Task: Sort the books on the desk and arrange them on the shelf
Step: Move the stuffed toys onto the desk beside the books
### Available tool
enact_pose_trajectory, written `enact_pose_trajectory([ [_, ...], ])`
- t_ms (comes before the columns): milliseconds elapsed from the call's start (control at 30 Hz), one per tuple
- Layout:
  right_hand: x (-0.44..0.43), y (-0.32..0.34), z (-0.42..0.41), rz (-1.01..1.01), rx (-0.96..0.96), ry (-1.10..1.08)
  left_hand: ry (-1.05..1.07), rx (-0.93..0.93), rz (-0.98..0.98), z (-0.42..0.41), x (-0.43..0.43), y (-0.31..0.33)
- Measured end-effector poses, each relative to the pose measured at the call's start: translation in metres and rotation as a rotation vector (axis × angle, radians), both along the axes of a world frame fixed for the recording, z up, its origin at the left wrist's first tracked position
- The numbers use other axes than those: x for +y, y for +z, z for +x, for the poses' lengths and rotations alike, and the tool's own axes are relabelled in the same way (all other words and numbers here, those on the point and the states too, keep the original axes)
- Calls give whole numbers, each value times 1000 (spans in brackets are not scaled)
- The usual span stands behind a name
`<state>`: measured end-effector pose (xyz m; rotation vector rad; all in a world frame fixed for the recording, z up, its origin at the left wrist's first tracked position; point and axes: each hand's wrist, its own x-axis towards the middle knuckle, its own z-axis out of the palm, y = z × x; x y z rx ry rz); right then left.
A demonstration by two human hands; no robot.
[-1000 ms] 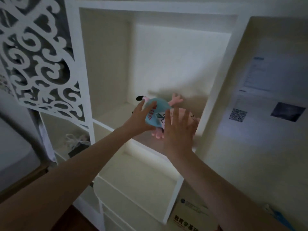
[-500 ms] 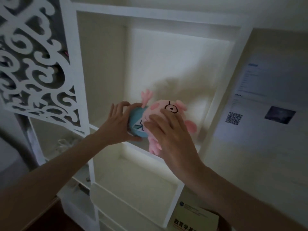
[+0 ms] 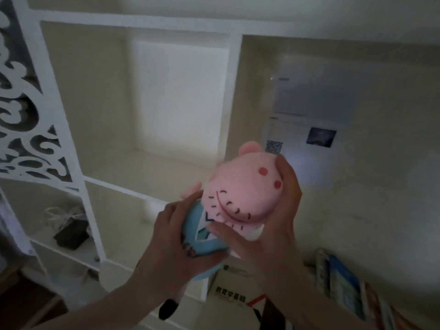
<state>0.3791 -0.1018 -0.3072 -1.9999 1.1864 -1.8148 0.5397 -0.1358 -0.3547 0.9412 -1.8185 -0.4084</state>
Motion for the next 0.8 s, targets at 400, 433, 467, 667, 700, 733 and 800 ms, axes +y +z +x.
enact_pose_trajectory([
  [400,93,-32,-248,6,33,-521,-481,-103,176,-271,43,-33],
  [433,105,-39,-268,27,35,-565,-537,-140,212,-291,49,-41],
  [467,117,-45,-289,52,41,-598,-588,-177,255,-312,57,-49],
  [667,202,-84,-407,224,41,-709,-849,-300,426,-435,120,-87],
  [700,215,-91,-425,233,9,-731,-884,-323,446,-455,129,-94],
  [733,227,-96,-444,233,-20,-749,-923,-337,453,-475,138,-98],
  [800,250,-104,-483,236,-57,-802,-972,-380,443,-515,155,-105],
])
